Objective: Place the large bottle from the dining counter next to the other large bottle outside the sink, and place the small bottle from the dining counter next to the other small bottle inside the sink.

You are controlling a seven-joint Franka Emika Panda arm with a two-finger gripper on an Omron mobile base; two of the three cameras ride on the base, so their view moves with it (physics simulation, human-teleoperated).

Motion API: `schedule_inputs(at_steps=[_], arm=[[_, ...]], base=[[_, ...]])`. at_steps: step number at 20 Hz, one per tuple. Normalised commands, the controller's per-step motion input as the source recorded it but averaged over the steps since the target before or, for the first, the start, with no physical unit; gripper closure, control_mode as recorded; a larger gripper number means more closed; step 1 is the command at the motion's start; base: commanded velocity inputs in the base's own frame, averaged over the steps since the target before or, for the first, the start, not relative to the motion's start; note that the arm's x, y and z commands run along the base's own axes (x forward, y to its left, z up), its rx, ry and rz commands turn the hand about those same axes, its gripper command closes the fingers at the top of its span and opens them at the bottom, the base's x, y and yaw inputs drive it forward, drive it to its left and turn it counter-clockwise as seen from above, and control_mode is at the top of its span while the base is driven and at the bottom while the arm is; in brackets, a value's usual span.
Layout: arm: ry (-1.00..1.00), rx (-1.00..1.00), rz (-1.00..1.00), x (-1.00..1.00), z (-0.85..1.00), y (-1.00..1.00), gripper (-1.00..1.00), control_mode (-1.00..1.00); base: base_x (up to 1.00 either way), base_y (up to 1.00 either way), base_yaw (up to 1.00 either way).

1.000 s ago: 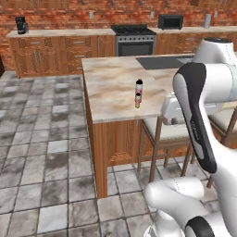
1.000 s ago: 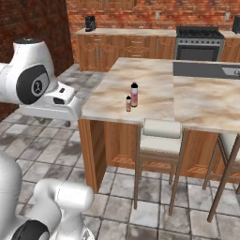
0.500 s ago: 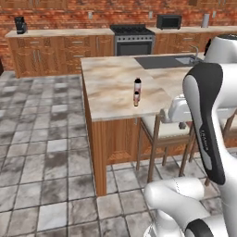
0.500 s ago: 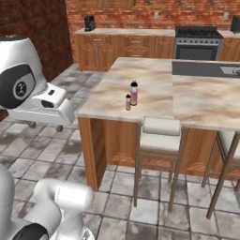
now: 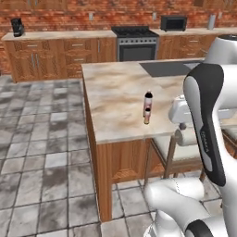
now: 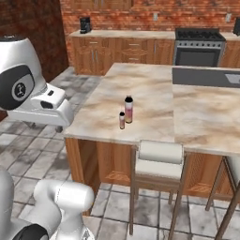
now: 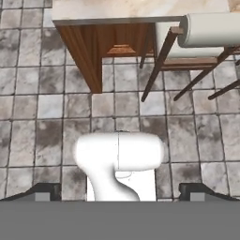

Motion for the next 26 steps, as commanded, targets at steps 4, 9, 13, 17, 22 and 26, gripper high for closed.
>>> schedule_inputs(at_steps=[4,9,13,17,22,26], arm=[[0.00,0.00,0.00,0.00,0.00,0.00,-1.00,1.00],[0.00,0.00,0.00,0.00,0.00,0.00,-1.00,1.00],[0.00,0.00,0.00,0.00,0.00,0.00,-1.00,1.00],[0.00,-0.02,-0.01,0.47,0.01,0.00,-1.00,-1.00],[0.03,-0.04,-0.03,0.77,0.08,0.00,-1.00,-1.00],[0.04,-0.03,-0.04,0.65,0.15,-0.07,-1.00,-1.00]], base=[[0.96,0.05,0.00],[0.99,0.01,-0.02],[0.97,0.00,-0.03],[0.50,0.00,-0.01],[0.00,0.00,0.00],[0.00,0.00,0.00]])
